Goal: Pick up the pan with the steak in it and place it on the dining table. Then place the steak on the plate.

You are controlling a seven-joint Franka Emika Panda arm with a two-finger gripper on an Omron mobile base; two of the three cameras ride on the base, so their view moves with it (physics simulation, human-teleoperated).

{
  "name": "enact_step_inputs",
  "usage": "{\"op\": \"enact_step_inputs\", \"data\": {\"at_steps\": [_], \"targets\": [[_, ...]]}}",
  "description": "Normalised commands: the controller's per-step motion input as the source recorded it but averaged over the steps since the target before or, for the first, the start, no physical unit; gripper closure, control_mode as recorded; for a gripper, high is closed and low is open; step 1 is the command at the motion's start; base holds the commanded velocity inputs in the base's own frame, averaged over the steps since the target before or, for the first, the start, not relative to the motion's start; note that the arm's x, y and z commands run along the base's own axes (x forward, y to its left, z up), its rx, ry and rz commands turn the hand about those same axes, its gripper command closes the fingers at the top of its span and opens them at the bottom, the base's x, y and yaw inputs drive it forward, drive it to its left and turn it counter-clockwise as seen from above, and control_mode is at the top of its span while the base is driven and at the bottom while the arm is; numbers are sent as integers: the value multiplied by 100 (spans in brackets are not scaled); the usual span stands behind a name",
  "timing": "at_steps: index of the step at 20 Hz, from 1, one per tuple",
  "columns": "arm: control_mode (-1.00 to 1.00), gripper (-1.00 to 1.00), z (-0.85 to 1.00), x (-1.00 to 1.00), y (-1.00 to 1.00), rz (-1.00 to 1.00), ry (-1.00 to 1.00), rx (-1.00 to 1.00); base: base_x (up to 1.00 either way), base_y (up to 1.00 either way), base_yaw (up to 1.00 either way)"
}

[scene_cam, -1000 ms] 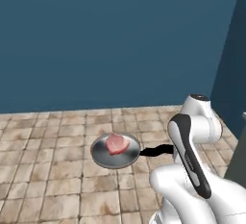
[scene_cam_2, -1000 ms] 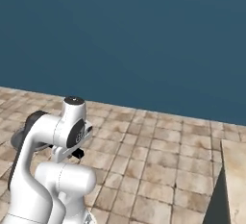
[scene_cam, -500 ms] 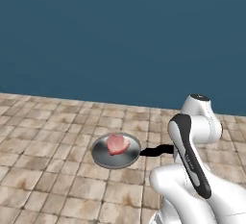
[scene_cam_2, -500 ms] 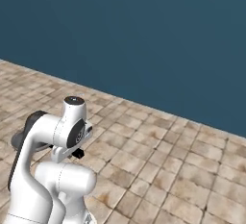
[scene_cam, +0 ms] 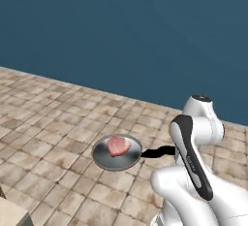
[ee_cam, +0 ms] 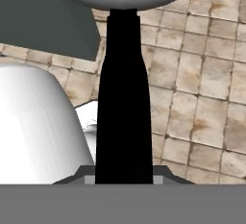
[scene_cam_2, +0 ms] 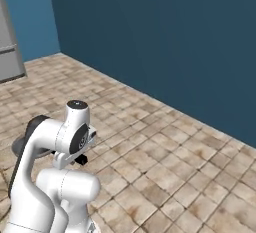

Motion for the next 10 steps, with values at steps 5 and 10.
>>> {"op": "enact_step_inputs", "data": {"at_steps": [5,10], "targets": [[100,100,0,0,0,0,0,0,-20,-2,45],[100,100,0,0,0,0,0,0,-13,-1,45]]}}
